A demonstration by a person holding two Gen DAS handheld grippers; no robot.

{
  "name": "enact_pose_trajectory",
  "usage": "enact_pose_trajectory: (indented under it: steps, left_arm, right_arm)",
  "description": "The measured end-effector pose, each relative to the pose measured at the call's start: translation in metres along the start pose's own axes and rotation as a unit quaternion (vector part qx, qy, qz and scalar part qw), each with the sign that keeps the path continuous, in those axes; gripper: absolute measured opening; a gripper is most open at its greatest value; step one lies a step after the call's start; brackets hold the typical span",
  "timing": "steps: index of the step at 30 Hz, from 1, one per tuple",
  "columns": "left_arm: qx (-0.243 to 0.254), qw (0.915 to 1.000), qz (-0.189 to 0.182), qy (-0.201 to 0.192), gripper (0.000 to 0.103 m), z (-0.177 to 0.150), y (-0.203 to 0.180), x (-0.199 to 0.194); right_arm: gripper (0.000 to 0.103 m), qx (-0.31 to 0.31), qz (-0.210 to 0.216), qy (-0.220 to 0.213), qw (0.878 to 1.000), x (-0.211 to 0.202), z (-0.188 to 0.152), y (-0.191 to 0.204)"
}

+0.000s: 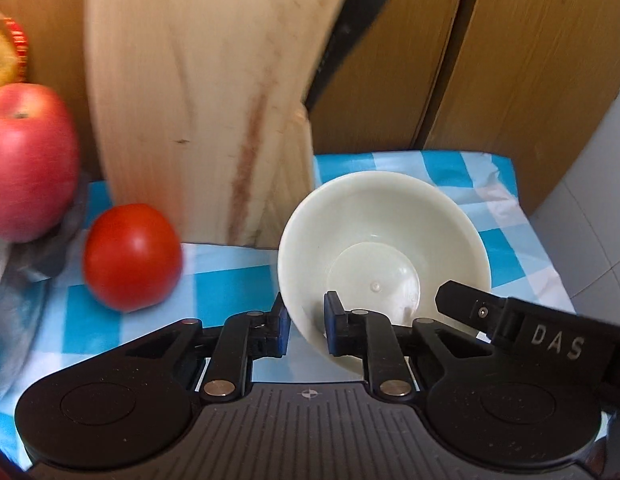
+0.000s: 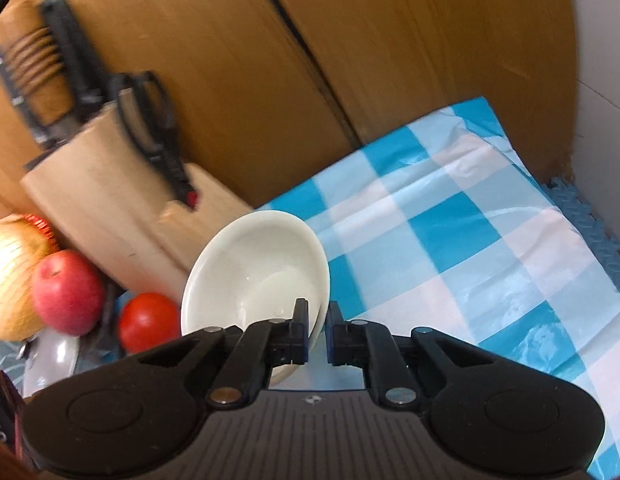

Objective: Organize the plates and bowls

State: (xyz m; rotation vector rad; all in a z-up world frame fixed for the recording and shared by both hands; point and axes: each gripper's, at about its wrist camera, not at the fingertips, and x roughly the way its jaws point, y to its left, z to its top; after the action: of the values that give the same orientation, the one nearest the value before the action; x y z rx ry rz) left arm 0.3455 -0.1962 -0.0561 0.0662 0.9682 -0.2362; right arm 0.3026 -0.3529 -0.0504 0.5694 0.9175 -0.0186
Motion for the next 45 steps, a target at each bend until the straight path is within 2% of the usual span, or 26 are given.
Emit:
enact_pose_trajectory:
  steps: [5, 12, 19, 26, 31, 45]
  left_arm:
    - [0.002, 0.9996, 0.019, -0.019, 0.024, -0.013, 0.020, -0.037]
    - [-0.015, 0.9990, 0.036, -0.020, 0.025, -0.043, 0.066, -0.083]
    - [-0.032, 0.9976, 0.043, -0.045, 0.026, -0.072, 0.096, -0.123]
    - [-0.028, 0.9959, 0.038, -0.077, 0.030, -0.090, 0.105, -0.157]
    - [-0.020, 0.9936, 0.048, -0.101, 0.033, -0.099, 0.104, -0.176]
    - [-0.031, 0.9933, 0.045, -0.102, 0.035, -0.116, 0.114, -0.192]
  right_arm:
    - [0.010, -0.025, 0.015, 0.005, 1.000, -0.020, -0.016, 0.031]
    - [0.011, -0.061, 0.036, 0.024, 0.997, -0.040, -0.053, 0.073]
    - [0.011, -0.080, 0.059, 0.024, 0.995, -0.060, -0.089, 0.100]
    - [0.012, -0.090, 0.072, 0.015, 0.993, -0.080, -0.113, 0.111]
    - [0.013, -0.105, 0.075, 0.006, 0.992, -0.093, -0.122, 0.120]
    - [0.013, -0.127, 0.091, 0.002, 0.988, -0.112, -0.139, 0.129]
